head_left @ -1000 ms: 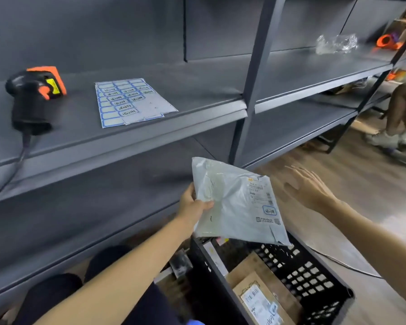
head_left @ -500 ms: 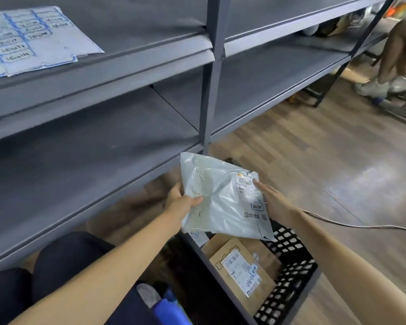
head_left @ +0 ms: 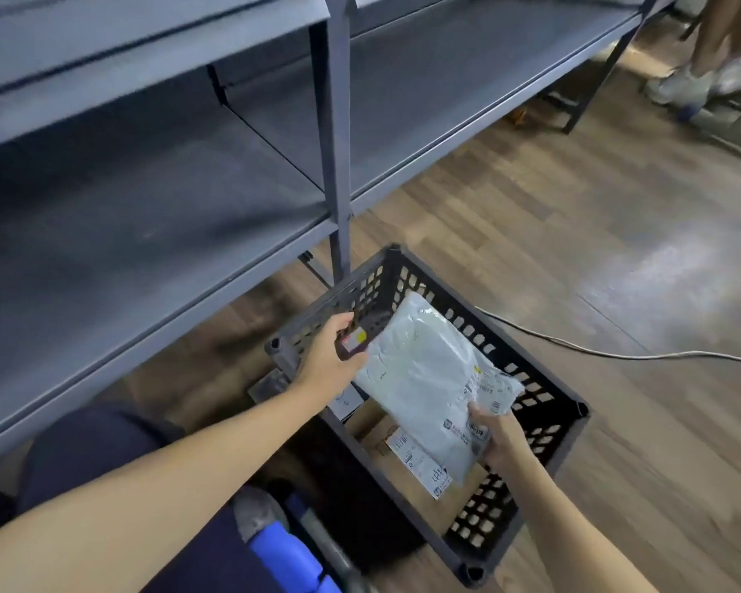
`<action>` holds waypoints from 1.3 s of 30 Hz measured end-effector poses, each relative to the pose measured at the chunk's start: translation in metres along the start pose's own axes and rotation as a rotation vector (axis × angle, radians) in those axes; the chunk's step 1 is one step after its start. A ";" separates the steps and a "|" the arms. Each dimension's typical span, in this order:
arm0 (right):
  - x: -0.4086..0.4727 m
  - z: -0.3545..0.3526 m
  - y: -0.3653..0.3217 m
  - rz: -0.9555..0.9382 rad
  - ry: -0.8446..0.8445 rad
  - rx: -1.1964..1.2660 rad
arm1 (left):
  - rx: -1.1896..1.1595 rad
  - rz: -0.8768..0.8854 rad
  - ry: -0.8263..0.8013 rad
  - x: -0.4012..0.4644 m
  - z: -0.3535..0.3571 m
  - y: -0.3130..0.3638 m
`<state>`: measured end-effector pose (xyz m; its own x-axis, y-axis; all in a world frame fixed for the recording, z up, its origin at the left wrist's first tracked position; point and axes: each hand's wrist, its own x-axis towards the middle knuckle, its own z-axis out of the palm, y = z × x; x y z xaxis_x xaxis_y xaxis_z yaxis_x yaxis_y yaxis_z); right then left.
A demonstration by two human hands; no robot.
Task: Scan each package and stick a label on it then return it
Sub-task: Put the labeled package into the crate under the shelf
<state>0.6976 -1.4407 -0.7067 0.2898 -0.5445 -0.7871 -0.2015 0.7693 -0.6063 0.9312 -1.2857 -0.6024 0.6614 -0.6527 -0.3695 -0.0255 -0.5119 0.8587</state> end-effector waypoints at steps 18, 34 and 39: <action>-0.001 0.002 0.082 0.071 0.473 -0.900 | 0.221 0.080 0.028 -0.008 -0.014 0.001; -0.018 0.057 -0.036 -0.388 0.274 -1.397 | 0.645 0.126 0.053 -0.022 -0.050 0.005; -0.055 0.130 -0.077 -0.689 0.184 -1.354 | 0.756 0.175 0.071 -0.031 -0.074 0.029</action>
<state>0.8187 -1.4266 -0.6025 0.5856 -0.7682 -0.2587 -0.7860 -0.4603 -0.4127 0.9655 -1.2386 -0.5393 0.6461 -0.7352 -0.2052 -0.6214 -0.6627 0.4179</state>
